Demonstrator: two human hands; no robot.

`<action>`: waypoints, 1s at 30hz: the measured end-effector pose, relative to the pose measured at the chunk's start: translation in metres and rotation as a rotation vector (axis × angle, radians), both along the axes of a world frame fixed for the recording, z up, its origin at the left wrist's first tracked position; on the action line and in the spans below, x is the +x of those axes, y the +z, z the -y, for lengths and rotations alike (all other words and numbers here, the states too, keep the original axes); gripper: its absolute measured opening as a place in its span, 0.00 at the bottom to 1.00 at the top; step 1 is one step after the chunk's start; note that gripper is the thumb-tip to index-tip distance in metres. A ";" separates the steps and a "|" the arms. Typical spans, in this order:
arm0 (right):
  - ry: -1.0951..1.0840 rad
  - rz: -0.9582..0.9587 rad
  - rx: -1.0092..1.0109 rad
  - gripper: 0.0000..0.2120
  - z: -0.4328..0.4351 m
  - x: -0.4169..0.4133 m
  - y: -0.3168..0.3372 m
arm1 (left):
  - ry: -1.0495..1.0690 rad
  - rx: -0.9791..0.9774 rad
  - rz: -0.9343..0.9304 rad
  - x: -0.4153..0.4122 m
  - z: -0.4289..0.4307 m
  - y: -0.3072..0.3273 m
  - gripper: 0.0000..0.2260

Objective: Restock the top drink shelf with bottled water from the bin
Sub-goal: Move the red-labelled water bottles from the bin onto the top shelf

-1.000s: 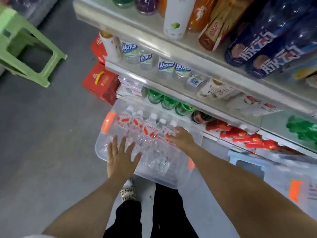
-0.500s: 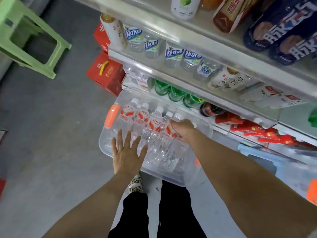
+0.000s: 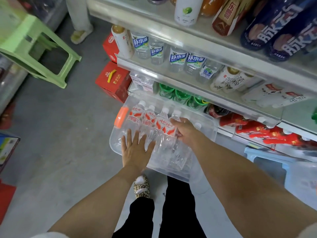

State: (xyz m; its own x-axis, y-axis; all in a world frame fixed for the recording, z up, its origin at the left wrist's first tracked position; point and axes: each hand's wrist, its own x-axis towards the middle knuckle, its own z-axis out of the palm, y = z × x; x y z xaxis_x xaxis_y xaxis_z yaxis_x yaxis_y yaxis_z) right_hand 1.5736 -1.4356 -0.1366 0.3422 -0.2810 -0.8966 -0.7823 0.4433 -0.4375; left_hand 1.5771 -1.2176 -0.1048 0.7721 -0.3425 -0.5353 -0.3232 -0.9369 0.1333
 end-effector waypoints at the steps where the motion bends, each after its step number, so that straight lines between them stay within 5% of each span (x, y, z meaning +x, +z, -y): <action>1: -0.011 0.018 -0.007 0.31 -0.002 0.001 0.007 | 0.005 -0.015 -0.027 0.002 0.000 0.004 0.39; 9: -0.036 0.266 -0.074 0.40 -0.014 -0.034 0.071 | 0.072 -0.259 -0.125 0.014 -0.011 0.047 0.33; 14: -0.088 0.420 -0.185 0.28 -0.004 -0.043 0.146 | 0.060 -0.438 -0.089 0.031 0.006 0.103 0.32; 25: -0.096 0.829 -0.610 0.13 0.047 -0.035 0.427 | -0.179 -1.100 -0.161 0.040 0.096 0.308 0.32; 30: -0.187 0.963 -0.776 0.19 0.065 -0.036 0.555 | -0.291 -1.336 -0.138 0.040 0.138 0.410 0.30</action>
State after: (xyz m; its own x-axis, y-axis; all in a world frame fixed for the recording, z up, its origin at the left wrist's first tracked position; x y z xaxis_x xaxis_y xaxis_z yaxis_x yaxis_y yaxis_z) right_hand 1.5374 -1.5003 0.4186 0.6643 -0.7379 0.1194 0.0472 -0.1180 -0.9919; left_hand 1.6175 -1.3552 0.3049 0.5523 -0.7920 0.2602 -0.3947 0.0265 0.9184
